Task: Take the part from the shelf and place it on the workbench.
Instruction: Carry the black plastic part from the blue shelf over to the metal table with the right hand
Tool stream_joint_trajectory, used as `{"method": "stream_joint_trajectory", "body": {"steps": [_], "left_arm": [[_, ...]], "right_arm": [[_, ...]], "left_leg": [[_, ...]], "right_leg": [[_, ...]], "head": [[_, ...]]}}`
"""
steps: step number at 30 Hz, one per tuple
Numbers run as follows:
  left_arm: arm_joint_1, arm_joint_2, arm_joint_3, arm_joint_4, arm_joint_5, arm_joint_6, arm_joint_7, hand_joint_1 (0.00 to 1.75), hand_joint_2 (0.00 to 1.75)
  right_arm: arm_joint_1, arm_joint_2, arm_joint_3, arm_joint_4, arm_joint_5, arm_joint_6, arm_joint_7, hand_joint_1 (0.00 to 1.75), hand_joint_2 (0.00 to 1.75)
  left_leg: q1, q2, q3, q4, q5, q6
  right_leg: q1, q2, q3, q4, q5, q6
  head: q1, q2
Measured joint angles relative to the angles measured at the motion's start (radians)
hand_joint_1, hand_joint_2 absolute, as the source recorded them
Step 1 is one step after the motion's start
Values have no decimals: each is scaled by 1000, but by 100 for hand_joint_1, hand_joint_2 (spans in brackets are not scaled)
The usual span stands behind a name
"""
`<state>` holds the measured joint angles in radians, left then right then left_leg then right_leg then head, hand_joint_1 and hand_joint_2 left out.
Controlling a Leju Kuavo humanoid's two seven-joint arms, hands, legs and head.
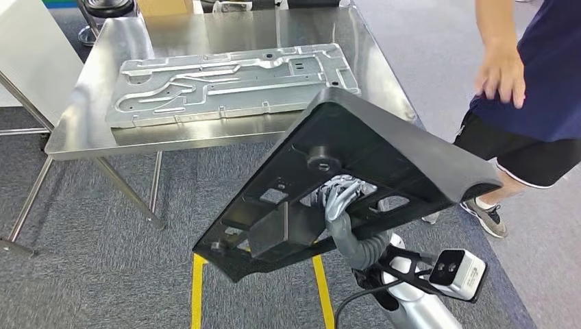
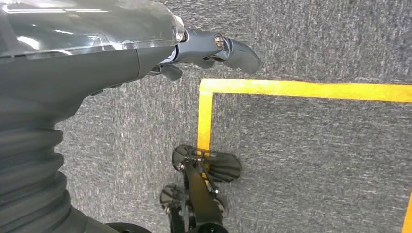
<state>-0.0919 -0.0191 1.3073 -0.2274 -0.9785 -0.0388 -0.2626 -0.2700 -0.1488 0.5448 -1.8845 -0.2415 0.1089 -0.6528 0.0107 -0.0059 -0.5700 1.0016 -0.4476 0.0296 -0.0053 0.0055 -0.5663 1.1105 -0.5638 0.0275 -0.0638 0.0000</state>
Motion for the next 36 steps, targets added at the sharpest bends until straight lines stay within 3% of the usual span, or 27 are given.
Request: {"method": "stream_joint_trajectory", "body": {"steps": [2, 3, 4, 6, 8, 9, 12, 14, 15, 18, 19, 20, 22, 24, 27, 29, 31, 33, 34, 35, 36], "left_arm": [[1, 0, 0, 0, 0, 0, 0, 0, 175], [2, 0, 0, 0, 0, 0, 0, 0, 175], [3, 0, 0, 0, -1, 0, 0, 0, 175], [4, 0, 0, 0, -2, -2, -1, 0, 175], [3, -1, 0, 0, -3, -4, -1, 0, 175], [2, -1, 0, 0, -3, -4, -2, 0, 175], [0, 0, -1, 0, -6, -5, -4, 0, 175], [-2, -1, -3, 0, -9, -6, -5, 0, 175], [-3, 0, -4, 0, -9, -6, -5, 0, 175], [1, -1, -8, 0, -10, -7, -5, 0, 175], [3, -1, -9, 0, -10, -7, -5, 0, 175], [4, -1, -9, 0, -10, -7, -5, 0, 175], [5, -1, -10, 0, -10, -7, -5, 0, 175], [4, 0, -12, 0, -11, -7, -5, 0, 175], [2, 0, -15, 0, -12, -7, -4, 0, 175], [2, -1, -16, 0, -12, -7, -4, 0, 175], [1, -1, -17, 0, -12, -7, -5, 0, 175], [1, -1, -17, 0, -12, -7, -4, 0, 175], [2, -1, -17, 0, -11, -7, -4, 0, 175], [4, -1, -17, 0, -9, -7, -4, 0, 175], [5, -1, -17, 0, -5, -7, -4, 0, 175]], "right_arm": [[4, -2, -1, 0, 0, -1, 0, 175, 175], [6, -3, -1, 1, 0, -2, 0, 175, 175], [8, -5, -1, 1, 0, -3, 0, 175, 175], [9, -6, -2, 1, 0, -5, -1, 175, 175], [9, -7, -2, 0, 0, -8, -1, 175, 175], [9, -8, -2, 0, 0, -10, -1, 175, 175], [10, -9, -2, -2, 0, -18, -1, 175, 175], [8, -10, -2, -6, 0, -21, -1, 175, 175], [8, -11, -2, -8, 0, -21, -1, 175, 175], [10, -13, -2, -7, 0, -22, -1, 175, 175], [12, -14, -2, -6, 0, -22, -1, 175, 175], [12, -14, -2, -6, 0, -23, -1, 175, 175], [12, -15, -2, -6, 0, -24, -1, 175, 175], [11, -15, -2, -6, 0, -26, -1, 175, 175], [10, -16, -2, -6, 1, -28, -1, 175, 175], [9, -17, -3, -8, 1, -28, -1, 175, 175], [8, -18, -3, -8, 1, -32, -1, 175, 175], [13, -21, -2, -8, 2, -37, -1, 175, 175], [18, -22, -2, -8, 4, -39, -2, 175, 175], [24, -23, -2, -9, 7, -41, -2, 175, 175], [30, -23, -1, -10, 11, -41, -2, 175, 175]], "left_leg": [[0, 0, 9, 0, -9, 4], [0, 0, 15, 0, -15, 4], [0, -1, 23, 0, -22, 2], [1, -2, 45, 1, -38, -2], [-3, -3, 61, 2, -55, -12], [-4, -3, 65, 1, -62, -18], [-4, -1, 74, -5, -75, -34], [-1, 1, 69, 27, -94, -46], [1, 1, 46, 74, -112, -50], [2, 1, -76, 260, -159, -56], [2, 1, -101, 280, -148, -56], [2, 1, -108, 261, -116, -55], [1, 2, -78, 142, -24, -48], [-3, 1, -42, 46, 21, -39], [-5, 0, -33, 25, 15, -21], [-1, 0, -22, 14, 12, -8], [0, 1, -11, 8, 6, 1], [-1, 0, -1, 8, -5, 6], [-1, -1, 6, 8, -11, 6], [-2, -2, 16, 8, -18, 5], [-2, -4, 28, 8, -27, 4]], "right_leg": [[-4, 0, -88, 138, -44, 6], [-6, 0, -121, 178, -42, 8], [-8, -1, -137, 181, -19, 9], [-10, -2, -111, 73, 76, 8], [-7, -4, -65, -48, 136, 0], [-6, -4, -53, -79, 142, -5], [-3, 1, -42, -95, 129, -23], [-6, 1, -28, -103, 122, -35], [-7, 0, -20, -106, 118, -40], [-5, 0, -2, -107, 101, -47], [-4, 0, 5, -107, 95, -47], [-4, 1, 15, -107, 87, -46], [-4, 1, 38, -107, 70, -41], [-1, 3, 51, -105, 56, -31], [1, 5, 57, -109, 45, -14], [0, 3, 48, -82, 27, -4], [-2, 1, -10, 25, -16, 4], [-4, 0, -100, 157, -50, 8], [-4, 0, -129, 186, -41, 8], [-4, 0, -138, 174, -10, 7], [-4, 0, -127, 122, 40, 4]], "head": [[0, 0], [0, 0], [0, 0], [0, 0], [0, 0], [0, 0], [0, 0], [0, 0], [0, 0], [0, 0], [0, 0], [0, 0], [0, 0], [0, 0], [0, 0], [0, 0], [0, 0], [0, 0], [0, 0], [0, 0], [0, 0]]}}
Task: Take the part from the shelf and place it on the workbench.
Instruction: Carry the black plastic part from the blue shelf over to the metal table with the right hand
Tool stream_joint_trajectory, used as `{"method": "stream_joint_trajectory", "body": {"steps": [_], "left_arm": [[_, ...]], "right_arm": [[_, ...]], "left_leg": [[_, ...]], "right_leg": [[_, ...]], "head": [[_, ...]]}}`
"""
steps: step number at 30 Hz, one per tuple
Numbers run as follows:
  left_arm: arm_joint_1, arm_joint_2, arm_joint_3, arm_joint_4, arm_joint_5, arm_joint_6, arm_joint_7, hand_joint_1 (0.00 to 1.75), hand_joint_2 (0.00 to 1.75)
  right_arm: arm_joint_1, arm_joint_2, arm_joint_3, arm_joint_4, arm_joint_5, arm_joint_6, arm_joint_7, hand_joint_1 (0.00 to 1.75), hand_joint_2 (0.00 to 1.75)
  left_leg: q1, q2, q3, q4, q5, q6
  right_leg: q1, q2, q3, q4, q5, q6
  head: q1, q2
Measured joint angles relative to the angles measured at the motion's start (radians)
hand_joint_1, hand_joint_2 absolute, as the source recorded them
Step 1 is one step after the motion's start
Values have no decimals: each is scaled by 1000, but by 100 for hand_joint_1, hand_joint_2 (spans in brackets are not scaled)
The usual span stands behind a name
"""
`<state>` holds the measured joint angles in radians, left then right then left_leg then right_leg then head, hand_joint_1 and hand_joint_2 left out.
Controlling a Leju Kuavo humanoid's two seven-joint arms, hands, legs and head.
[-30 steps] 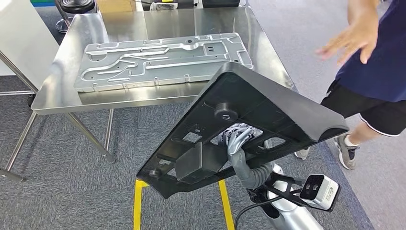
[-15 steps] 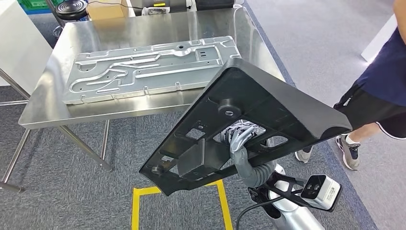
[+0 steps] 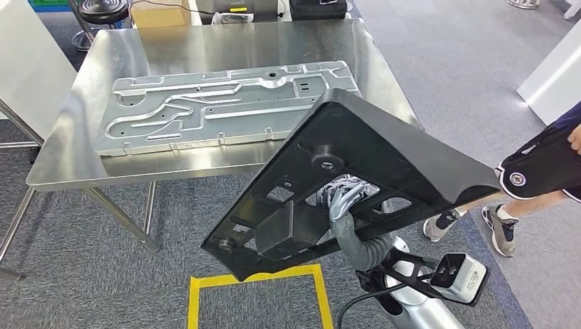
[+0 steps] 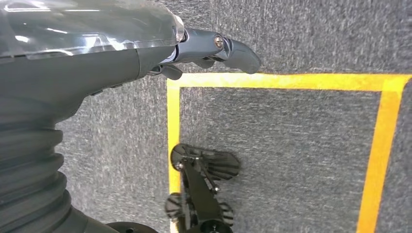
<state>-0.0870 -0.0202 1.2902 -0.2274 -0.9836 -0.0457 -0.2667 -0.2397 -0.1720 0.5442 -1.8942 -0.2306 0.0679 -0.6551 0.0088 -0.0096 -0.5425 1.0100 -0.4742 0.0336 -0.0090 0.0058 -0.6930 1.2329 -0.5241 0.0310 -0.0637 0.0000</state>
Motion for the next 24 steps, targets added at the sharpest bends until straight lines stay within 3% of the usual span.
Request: {"method": "stream_joint_trajectory", "body": {"steps": [2, 3, 5, 8, 9, 11, 13, 14, 15, 17, 18, 19, 22, 24], "left_arm": [[2, -2, 1, 0, 9, 0, 0, 0, 175], [3, -3, 2, 0, 14, 0, 1, 0, 175], [4, -6, 4, 0, 23, 0, 1, 0, 175], [6, -7, 10, 0, 29, 0, -6, 0, 175], [6, -7, 12, 0, 30, -1, -9, 0, 175], [8, -8, 17, 0, 34, -2, -13, 0, 175], [13, -8, 21, 0, 36, -2, -14, 0, 175], [16, -8, 22, 0, 37, -2, -14, 0, 175], [18, -8, 22, 0, 38, -1, -14, 0, 175], [20, -8, 25, 0, 39, -1, -13, 0, 175], [19, -8, 26, 0, 40, -1, -13, 0, 175], [17, -8, 27, 0, 41, -1, -12, 0, 175], [15, -9, 28, 0, 43, -1, -11, 0, 175], [13, -9, 29, 0, 47, 0, -12, 0, 175]], "right_arm": [[11, 0, 3, -3, 8, 3, 0, 175, 175], [15, 1, 4, -4, 13, 7, 0, 175, 175], [23, 3, 6, -5, 24, 17, 0, 175, 175], [36, 13, 6, -7, 52, 38, 0, 175, 175], [39, 18, 6, -8, 63, 43, 0, 175, 175], [45, 28, 6, -9, 83, 49, 1, 175, 175], [54, 36, 6, -8, 90, 53, 1, 175, 175], [58, 40, 6, -6, 89, 55, 1, 175, 175], [60, 44, 5, -5, 88, 58, 1, 175, 175], [60, 54, 4, -1, 85, 63, 1, 175, 175], [58, 58, 2, 0, 84, 65, 1, 175, 175], [55, 62, 1, 1, 84, 68, 1, 175, 175], [44, 72, -4, 1, 88, 69, 1, 175, 175], [37, 76, -10, -6, 102, 59, 0, 175, 175]], "left_leg": [[-2, -2, 18, 0, -17, -6], [-3, -3, 22, 0, -24, -11], [-3, -3, 25, -2, -32, -22], [-3, 1, 28, 13, -50, -37], [-2, 2, 12, 50, -67, -42], [2, 3, -60, 179, -112, -49], [5, 3, -135, 279, -124, -55], [7, 3, -150, 279, -100, -57], [9, 4, -145, 240, -57, -58], [10, 7, -104, 110, 33, -57], [9, 8, -84, 58, 53, -54], [7, 9, -72, 29, 58, -50], [3, 7, -65, 13, 43, -32], [6, 5, -54, 6, 38, -19]], "right_leg": [[5, 0, 44, -135, 88, -13], [9, -1, 61, -183, 107, -19], [15, 0, 71, -210, 101, -29], [7, -1, 90, -229, 91, -42], [4, -4, 100, -235, 87, -47], [3, -11, 118, -239, 75, -54], [3, -12, 134, -239, 60, -53], [3, -12, 145, -239, 52, -52], [2, -12, 157, -238, 44, -50], [3, -12, 180, -238, 25, -43], [4, -11, 186, -236, 17, -38], [5, -10, 188, -235, 12, -32], [4, -10, 189, -236, 1, -14], [2, -9, 173, -196, -22, -4]], "head": [[0, 0], [0, 0], [0, 0], [0, 0], [0, 0], [0, 0], [0, 0], [0, 0], [0, 0], [0, 0], [0, 0], [0, 0], [0, 0], [0, 0]]}}
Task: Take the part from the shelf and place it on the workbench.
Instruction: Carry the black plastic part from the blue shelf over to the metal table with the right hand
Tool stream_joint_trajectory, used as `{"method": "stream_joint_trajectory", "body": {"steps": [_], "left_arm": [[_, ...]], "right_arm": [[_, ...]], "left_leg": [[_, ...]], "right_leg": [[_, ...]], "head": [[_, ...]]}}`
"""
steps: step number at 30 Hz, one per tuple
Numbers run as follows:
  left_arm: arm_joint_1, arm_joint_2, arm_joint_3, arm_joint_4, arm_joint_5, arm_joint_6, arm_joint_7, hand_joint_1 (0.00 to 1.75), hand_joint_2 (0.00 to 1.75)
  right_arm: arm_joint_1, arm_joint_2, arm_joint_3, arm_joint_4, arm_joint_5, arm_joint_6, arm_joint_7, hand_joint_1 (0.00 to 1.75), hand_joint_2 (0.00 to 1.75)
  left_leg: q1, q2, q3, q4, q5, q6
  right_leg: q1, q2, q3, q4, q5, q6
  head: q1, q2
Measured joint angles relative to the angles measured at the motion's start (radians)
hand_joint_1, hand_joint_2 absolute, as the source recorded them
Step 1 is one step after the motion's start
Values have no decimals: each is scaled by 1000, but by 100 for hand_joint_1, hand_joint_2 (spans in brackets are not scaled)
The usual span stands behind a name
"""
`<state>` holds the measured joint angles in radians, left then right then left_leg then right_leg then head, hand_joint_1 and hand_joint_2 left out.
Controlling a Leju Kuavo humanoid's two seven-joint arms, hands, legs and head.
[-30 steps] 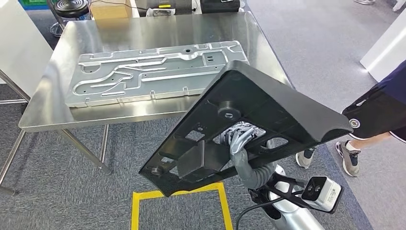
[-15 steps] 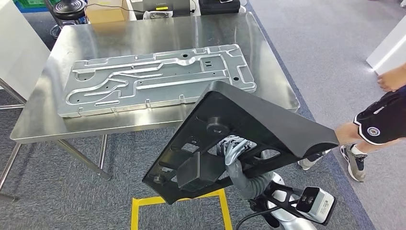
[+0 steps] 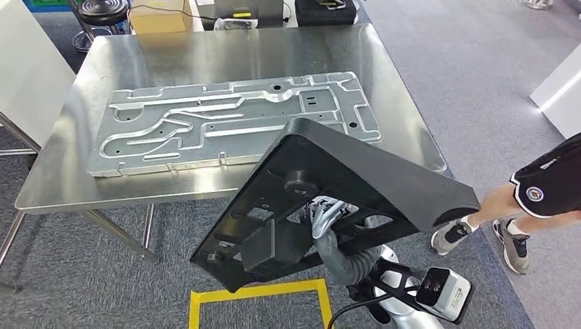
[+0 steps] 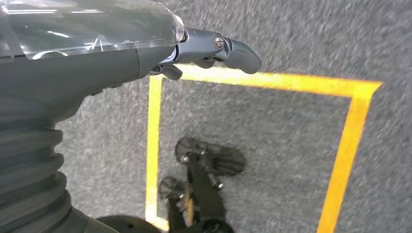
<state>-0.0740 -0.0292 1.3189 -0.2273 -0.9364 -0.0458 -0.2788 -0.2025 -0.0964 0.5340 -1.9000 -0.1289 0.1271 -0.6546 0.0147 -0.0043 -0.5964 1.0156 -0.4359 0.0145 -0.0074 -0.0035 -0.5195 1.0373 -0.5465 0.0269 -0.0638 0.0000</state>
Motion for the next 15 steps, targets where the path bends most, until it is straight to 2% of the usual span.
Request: {"method": "stream_joint_trajectory", "body": {"steps": [1, 3, 4, 5, 6, 7, 8, 9, 10, 12, 14, 15], "left_arm": [[-1, 0, 1, 0, 3, 0, -2, 0, 175], [-2, 0, 7, 0, 10, 0, -9, 0, 175], [0, -1, 11, 0, 14, 0, -12, 0, 175], [2, -1, 15, 0, 16, 0, -16, 0, 175], [4, -2, 18, 0, 16, -2, -20, 0, 175], [5, -3, 19, 0, 15, -3, -23, 0, 175], [5, -6, 20, 0, 13, -4, -26, 0, 175], [3, -9, 20, 1, 10, -6, -29, 0, 175], [0, -12, 20, 1, 8, -6, -30, 0, 175], [-4, -15, 20, 1, 5, -7, -32, 0, 175], [-4, -15, 20, 1, 1, -8, -33, 0, 175], [-4, -16, 20, 1, -1, -9, -33, 0, 175]], "right_arm": [[1, 1, -4, -6, 12, -9, 0, 175, 175], [18, 1, -12, -18, 41, -28, -1, 175, 175], [32, 1, -15, -23, 56, -36, -1, 175, 175], [44, 1, -17, -28, 68, -40, -1, 175, 175], [51, 1, -18, -31, 77, -44, -1, 175, 175], [51, 2, -20, -31, 83, -46, -1, 175, 175], [40, 4, -26, -23, 86, -48, -1, 175, 175], [23, 7, -35, -10, 87, -49, -1, 175, 175], [3, 11, -46, 5, 88, -48, -1, 175, 175], [-31, 19, -71, 28, 93, -41, -1, 175, 175], [-54, 27, -98, 38, 103, -34, -1, 175, 175], [-67, 30, -113, 43, 106, -33, -1, 175, 175]], "left_leg": [[1, 0, 6, -2, -4, 6], [-1, -2, 17, -3, -14, 13], [-2, -3, 24, -3, -21, 14], [-3, -5, 34, -3, -29, 14], [-4, -7, 45, -2, -37, 13], [-5, -8, 57, -3, -45, 12], [-6, -9, 68, -4, -53, 9], [-7, -9, 76, -4, -61, 6], [-8, -9, 80, -5, -66, 1], [-7, -8, 82, -9, -72, -9], [-8, -5, 91, -12, -78, -19], [-8, -4, 87, 4, -87, -24]], "right_leg": [[-1, 1, -28, 52, -22, 4], [-2, 1, -116, 194, -66, 8], [-3, 2, -155, 243, -69, 8], [-3, 2, -178, 258, -50, 7], [-3, 2, -181, 232, -11, 4], [-2, 2, -169, 177, 40, -1], [1, 3, -148, 110, 86, -9], [6, 4, -128, 52, 117, -17], [10, 4, -114, 13, 131, -23], [16, 4, -105, -14, 127, -31], [10, 4, -91, -30, 123, -37], [6, 4, -80, -40, 121, -40]], "head": [[0, 0], [0, 0], [0, 0], [0, 0], [0, 0], [0, 0], [0, 0], [0, 0], [0, 0], [0, 0], [0, 0], [0, 0]]}}
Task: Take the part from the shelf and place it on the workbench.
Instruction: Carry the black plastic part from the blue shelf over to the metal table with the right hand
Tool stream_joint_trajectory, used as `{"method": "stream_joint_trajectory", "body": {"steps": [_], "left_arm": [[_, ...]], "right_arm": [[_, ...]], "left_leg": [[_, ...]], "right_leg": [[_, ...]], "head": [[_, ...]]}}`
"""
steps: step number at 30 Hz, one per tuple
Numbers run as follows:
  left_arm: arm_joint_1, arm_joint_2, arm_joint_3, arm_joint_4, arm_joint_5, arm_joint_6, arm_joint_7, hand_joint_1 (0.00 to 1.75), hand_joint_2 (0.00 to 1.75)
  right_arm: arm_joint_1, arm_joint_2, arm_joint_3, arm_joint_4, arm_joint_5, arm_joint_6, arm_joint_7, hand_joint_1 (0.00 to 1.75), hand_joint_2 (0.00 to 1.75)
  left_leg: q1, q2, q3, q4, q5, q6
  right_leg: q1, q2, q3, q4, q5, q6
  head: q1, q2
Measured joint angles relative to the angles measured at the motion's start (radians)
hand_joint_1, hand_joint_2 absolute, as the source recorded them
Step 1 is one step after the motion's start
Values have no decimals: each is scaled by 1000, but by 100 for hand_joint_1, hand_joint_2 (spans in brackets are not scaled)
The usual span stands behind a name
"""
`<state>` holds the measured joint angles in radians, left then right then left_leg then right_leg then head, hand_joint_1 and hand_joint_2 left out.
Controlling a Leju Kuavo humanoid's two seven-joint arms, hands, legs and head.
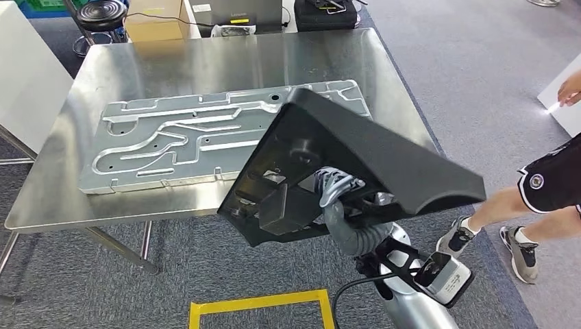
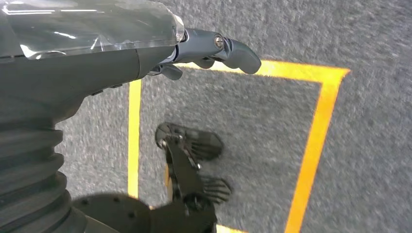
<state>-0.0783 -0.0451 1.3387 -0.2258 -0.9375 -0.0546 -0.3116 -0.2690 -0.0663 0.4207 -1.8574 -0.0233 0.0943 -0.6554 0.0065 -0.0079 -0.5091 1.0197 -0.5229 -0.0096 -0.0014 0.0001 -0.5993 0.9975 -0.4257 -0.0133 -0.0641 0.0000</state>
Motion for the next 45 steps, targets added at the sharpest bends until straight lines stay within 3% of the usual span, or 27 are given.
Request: {"method": "stream_joint_trajectory", "body": {"steps": [2, 4, 5, 6, 8, 9, 10, 14, 16, 19, 20, 21, 22, 24, 26, 29, 31, 34, 35, 36, 37, 40, 42, 45], "left_arm": [[0, -1, 0, 0, -2, -2, 0, 0, 175], [3, -1, 0, 0, -3, -2, 0, 0, 175], [5, -1, 0, 0, -3, -2, 0, 0, 175], [8, 0, 0, 0, -5, -2, 0, 0, 175], [8, 1, 0, 0, -9, -5, -1, 0, 175], [6, 1, 0, 0, -11, -7, -2, 0, 175], [4, 2, 0, 0, -12, -8, -2, 0, 175], [-3, 2, -2, 0, -18, -13, -4, 0, 175], [-3, 2, -3, 0, -19, -14, -4, 0, 175], [-6, 2, -4, 0, -19, -15, -4, 0, 175], [-7, 2, -4, 0, -19, -15, -4, 0, 175], [-7, 2, -4, 0, -19, -15, -4, 0, 175], [-7, 2, -4, 0, -20, -15, -4, 0, 175], [-8, 2, -4, 0, -21, -15, -4, 0, 175], [-10, 1, -5, 0, -21, -15, -4, 0, 175], [-11, 1, -4, 0, -20, -14, -5, 0, 175], [-12, 0, -4, 0, -20, -15, -6, 0, 175], [-14, 0, -4, 1, -22, -16, -7, 0, 175], [-14, -1, -4, 1, -22, -16, -7, 0, 175], [-14, -1, -4, 1, -23, -16, -7, 0, 175], [-15, -2, -4, 1, -23, -16, -7, 0, 175], [-16, -6, -4, 1, -23, -16, -7, 0, 175], [-18, -8, -4, 2, -22, -15, -7, 0, 175], [-17, -15, -4, 2, -23, -15, -6, 0, 175]], "right_arm": [[-24, 4, -33, 9, -1, 1, 0, 175, 175], [-38, 4, -63, 20, -6, 6, 0, 175, 175], [-41, 4, -74, 25, -8, 7, 0, 175, 175], [-47, 4, -85, 30, -9, 3, 0, 175, 175], [-75, 4, -111, 52, -9, -20, 0, 175, 175], [-99, 4, -127, 68, -10, -36, 0, 175, 175], [-128, 4, -145, 88, -11, -51, 0, 175, 175], [-256, 3, -216, 177, -12, -82, 1, 175, 175], [-297, 3, -240, 206, -11, -83, 1, 175, 175], [-325, 4, -256, 236, -5, -89, 2, 175, 175], [-328, 4, -259, 244, 1, -95, 2, 175, 175], [-332, 4, -262, 253, 10, -104, 4, 175, 175], [-342, 4, -264, 264, 23, -115, 6, 175, 175], [-387, 4, -264, 292, 68, -149, 20, 175, 175], [-461, 4, -254, 341, 149, -201, 56, 175, 175], [-595, 8, -214, 462, 329, -294, 154, 175, 175], [-688, 22, -176, 563, 479, -352, 233, 175, 175], [-821, 66, -85, 759, 714, -393, 348, 175, 175], [-857, 85, -46, 832, 788, -397, 386, 175, 175], [-883, 104, -7, 899, 853, -400, 421, 175, 175], [-902, 123, 29, 956, 905, -400, 449, 175, 175], [-945, 185, 115, 1100, 1003, -392, 513, 175, 175], [-972, 222, 151, 1173, 1031, -376, 537, 175, 175], [-989, 271, 183, 1257, 1049, -331, 546, 175, 175]], "left_leg": [[4, 2, -51, 99, -36, -10], [9, 2, -138, 230, -68, -19], [11, 2, -169, 261, -60, -23], [13, 2, -181, 254, -31, -25], [17, 4, -159, 140, 66, -26], [15, 5, -140, 81, 101, -24], [13, 7, -125, 37, 117, -18], [8, 5, -116, 9, 106, 11], [10, 4, -110, 2, 105, 24], [10, 3, -104, 0, 99, 33], [9, 2, -102, 0, 96, 34], [8, 0, -98, 0, 93, 34], [8, -2, -94, 1, 91, 33], [5, -4, -86, 2, 85, 29], [1, -4, -86, 2, 81, 21], [-1, -1, -86, -2, 79, 6], [-2, 0, -99, 31, 57, -4], [0, 1, -188, 213, -24, -14], [2, 1, -218, 266, -38, -16], [3, 1, -233, 287, -34, -18], [4, 1, -228, 266, -10, -18], [3, 4, -143, 64, 98, -12], [0, 4, -115, -1, 115, -4], [2, 2, -112, -7, 113, 10]], "right_leg": [[-5, -4, 22, -14, -7, -7], [-5, -6, 35, -14, -19, -10], [-5, -5, 42, -13, -25, -9], [-6, -5, 50, -12, -33, -7], [-9, -2, 68, -4, -51, 0], [-8, -1, 73, 1, -60, 5], [-7, 1, 74, 6, -67, 11], [-7, 0, 67, 12, -78, 34], [-10, -1, 47, 61, -108, 44], [-12, 0, -64, 255, -180, 52], [-12, 0, -95, 297, -182, 53], [-12, 0, -109, 301, -164, 51], [-12, 0, -102, 266, -128, 48], [-9, 0, -54, 131, -41, 36], [-4, 2, -20, 39, -4, 26], [-3, 4, -16, 20, -4, 14], [-9, 3, -10, 8, 0, 4], [-8, 3, -5, 3, 0, -6], [-7, 4, -3, 3, -1, -8], [-6, 5, -1, 4, -3, -9], [-5, 5, 3, 5, -6, -9], [-1, 3, 12, 12, -20, -4], [3, 2, 10, 16, -25, 2], [5, 1, 8, 22, -33, 13]], "head": [[0, 0], [0, 0], [0, 0], [0, 0], [0, 0], [0, 0], [0, 0], [0, 0], [0, 0], [0, 0], [0, 0], [0, 0], [0, 0], [0, 0], [0, 0], [0, 0], [0, 0], [0, 0], [0, 0], [0, 0], [0, 0], [0, 0], [0, 0], [0, 0]]}}
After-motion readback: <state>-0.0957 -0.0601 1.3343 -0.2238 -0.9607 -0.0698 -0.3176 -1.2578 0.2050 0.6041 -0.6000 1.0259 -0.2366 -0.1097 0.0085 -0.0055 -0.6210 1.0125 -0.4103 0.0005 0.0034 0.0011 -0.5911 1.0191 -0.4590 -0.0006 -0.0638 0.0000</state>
